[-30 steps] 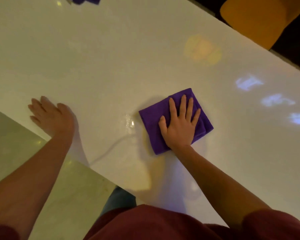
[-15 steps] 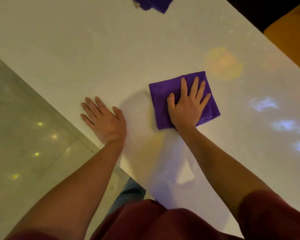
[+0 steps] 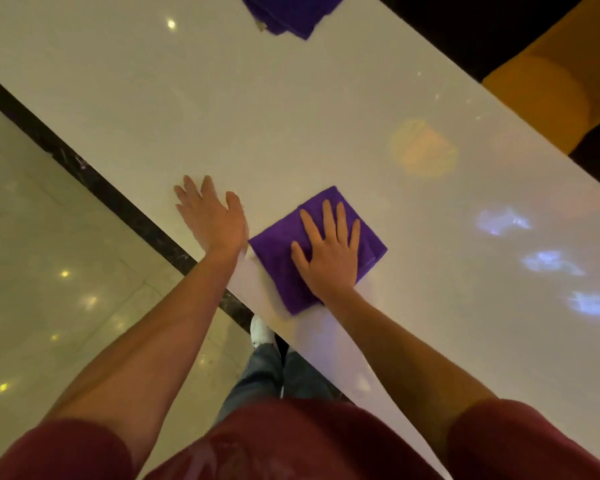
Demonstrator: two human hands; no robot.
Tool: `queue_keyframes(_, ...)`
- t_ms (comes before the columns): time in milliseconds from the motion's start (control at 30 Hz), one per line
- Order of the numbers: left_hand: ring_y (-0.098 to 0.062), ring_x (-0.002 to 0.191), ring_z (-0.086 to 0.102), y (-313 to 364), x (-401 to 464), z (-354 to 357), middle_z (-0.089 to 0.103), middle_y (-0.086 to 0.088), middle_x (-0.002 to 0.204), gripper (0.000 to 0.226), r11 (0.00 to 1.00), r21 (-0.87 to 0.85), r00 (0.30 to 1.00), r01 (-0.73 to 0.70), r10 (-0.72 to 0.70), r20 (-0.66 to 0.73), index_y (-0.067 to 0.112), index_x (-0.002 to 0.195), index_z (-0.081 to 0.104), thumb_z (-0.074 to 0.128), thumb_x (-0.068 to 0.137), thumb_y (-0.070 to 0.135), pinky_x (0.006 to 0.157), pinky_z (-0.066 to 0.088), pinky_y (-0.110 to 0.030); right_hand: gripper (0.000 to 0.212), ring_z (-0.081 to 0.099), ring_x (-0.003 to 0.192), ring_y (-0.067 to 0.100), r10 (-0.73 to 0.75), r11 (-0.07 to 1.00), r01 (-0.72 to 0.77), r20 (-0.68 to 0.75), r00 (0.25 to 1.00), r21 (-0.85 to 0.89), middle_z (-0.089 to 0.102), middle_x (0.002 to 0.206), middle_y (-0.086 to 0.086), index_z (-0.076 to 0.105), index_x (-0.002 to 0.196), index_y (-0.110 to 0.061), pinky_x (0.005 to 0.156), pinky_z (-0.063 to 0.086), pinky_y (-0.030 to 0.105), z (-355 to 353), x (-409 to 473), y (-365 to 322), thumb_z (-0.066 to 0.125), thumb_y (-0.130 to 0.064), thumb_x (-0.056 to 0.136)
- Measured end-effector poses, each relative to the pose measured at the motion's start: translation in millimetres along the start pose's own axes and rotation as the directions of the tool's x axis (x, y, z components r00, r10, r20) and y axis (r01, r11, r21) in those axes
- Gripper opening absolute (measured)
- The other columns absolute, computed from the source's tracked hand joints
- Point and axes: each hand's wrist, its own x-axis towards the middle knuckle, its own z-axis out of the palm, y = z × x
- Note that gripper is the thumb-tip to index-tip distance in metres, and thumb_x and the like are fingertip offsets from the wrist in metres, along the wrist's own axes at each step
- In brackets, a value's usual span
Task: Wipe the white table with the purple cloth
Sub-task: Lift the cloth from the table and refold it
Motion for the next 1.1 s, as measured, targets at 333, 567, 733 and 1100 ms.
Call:
queue_keyframes(333,-0.013,0.107,0.063,24,-184,19,0.064,0.002,0.130,0.049,0.901,-0.392,0.760,0.185,0.122,0.639,0.024,0.144,0.053,0.064,0.097,0.030,0.089,0.047,-0.026,0.086,0.041,0.150,0.039,0.434,0.878,-0.428,0.024,0.901,0.212,0.030,0.171,0.016,0.040,0.161,-0.022,0.119,0.041,0.052,-33,-135,63,0.073,-0.059,0.091)
queue_keyframes(567,-0.007,0.084,0.066,5,-163,-7,0.069,0.011,0.097,0.039,0.930,-0.366,0.629,0.035,0.264,0.731,0.022,0.127,0.065,0.073,0.093,0.040,0.071,0.049,-0.019,0.047,0.065,0.092,0.012,0.478,0.548,-0.645,0.434,0.764,0.532,0.070,0.113,0.000,0.061,0.124,-0.024,0.075,0.051,0.025,-61,-107,48,0.082,-0.041,0.086)
queue_keyframes(733,-0.012,0.096,0.072,-10,-105,-63,0.074,0.007,0.105,0.025,0.800,-0.585,0.739,0.132,0.314,0.597,0.031,0.106,0.069,0.080,0.088,0.044,0.086,0.061,-0.032,0.051,0.076,0.095,0.014,0.324,0.257,-0.516,0.430,0.843,0.817,0.079,0.107,-0.004,0.071,0.116,-0.026,0.077,0.062,0.031,-94,-61,-31,0.086,-0.044,0.072)
queue_keyframes(1100,-0.021,0.093,0.072,-71,120,-272,0.077,-0.005,0.096,0.012,0.680,-0.732,0.823,-0.045,0.441,0.359,0.016,0.103,0.073,0.076,0.094,0.024,0.083,0.059,-0.037,0.060,0.073,0.102,0.008,-0.036,0.536,-0.129,0.176,0.984,0.835,0.075,0.112,-0.018,0.064,0.126,-0.036,0.082,0.065,0.029,-158,86,-249,0.092,-0.048,0.074)
